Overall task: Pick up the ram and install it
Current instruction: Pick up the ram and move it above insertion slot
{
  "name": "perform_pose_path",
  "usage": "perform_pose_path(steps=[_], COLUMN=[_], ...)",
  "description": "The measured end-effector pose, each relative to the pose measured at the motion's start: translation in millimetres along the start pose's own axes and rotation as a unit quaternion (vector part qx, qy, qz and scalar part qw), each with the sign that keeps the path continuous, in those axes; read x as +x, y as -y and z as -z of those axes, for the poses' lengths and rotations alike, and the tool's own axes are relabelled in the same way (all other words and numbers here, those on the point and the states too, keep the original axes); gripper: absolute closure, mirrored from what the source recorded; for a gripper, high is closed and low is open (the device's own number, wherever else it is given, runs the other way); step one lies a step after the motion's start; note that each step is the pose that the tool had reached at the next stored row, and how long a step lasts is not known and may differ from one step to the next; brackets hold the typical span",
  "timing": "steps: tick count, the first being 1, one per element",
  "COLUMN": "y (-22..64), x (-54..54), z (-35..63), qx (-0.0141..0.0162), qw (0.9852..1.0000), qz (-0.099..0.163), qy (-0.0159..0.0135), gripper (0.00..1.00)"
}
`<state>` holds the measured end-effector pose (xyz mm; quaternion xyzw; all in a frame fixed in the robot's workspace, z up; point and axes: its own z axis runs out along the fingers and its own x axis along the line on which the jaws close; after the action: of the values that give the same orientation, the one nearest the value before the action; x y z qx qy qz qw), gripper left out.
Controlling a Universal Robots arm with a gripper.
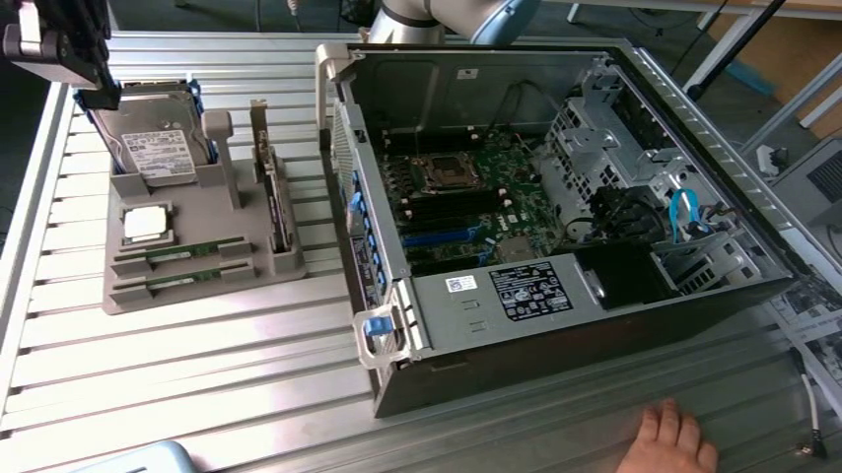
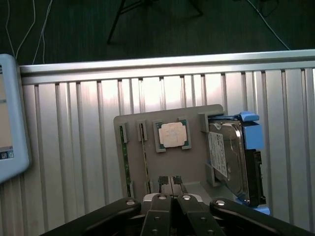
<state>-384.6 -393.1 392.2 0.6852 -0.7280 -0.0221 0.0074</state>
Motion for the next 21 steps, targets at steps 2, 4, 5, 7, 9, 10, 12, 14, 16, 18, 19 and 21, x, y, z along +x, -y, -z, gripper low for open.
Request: perform_pose_path(steps=[2, 4, 5, 7, 9, 10, 12, 14, 16, 18, 19, 21], y=[0.0, 0.0, 0.0, 0.0, 0.0, 0.1, 0.0, 0.0, 0.0, 0.0, 0.0, 0.0], x=[0.0, 0.0, -0.1, 0.0, -0.1, -0.1, 0.0, 0.0, 0.0, 0.0, 0.0, 0.0], z=[0.0, 0.0, 0.0, 0.0, 0.0, 0.0, 0.0, 0.0, 0.1, 0.0, 0.0, 0.0], qx=[0.0, 0.0, -0.0001, -0.0002, -0.0004, -0.0004, -0.0004, -0.0004, -0.0005, -0.0006, -0.0006, -0.0007], qw=[1.0, 1.0, 1.0, 1.0, 1.0, 1.0, 1.0, 1.0, 1.0, 0.9999, 0.9999, 0.9999], qz=[0.0, 0.0, 0.0, 0.0, 0.0, 0.0, 0.0, 0.001, 0.004, 0.008, 0.01, 0.013], qy=[0.0, 0.0002, 0.0012, 0.0051, 0.0068, 0.0069, 0.0069, 0.0069, 0.0067, 0.0066, 0.0065, 0.0063], gripper=[0.89, 0.89, 0.89, 0.89, 0.89, 0.89, 0.89, 0.89, 0.89, 0.89, 0.89, 0.89])
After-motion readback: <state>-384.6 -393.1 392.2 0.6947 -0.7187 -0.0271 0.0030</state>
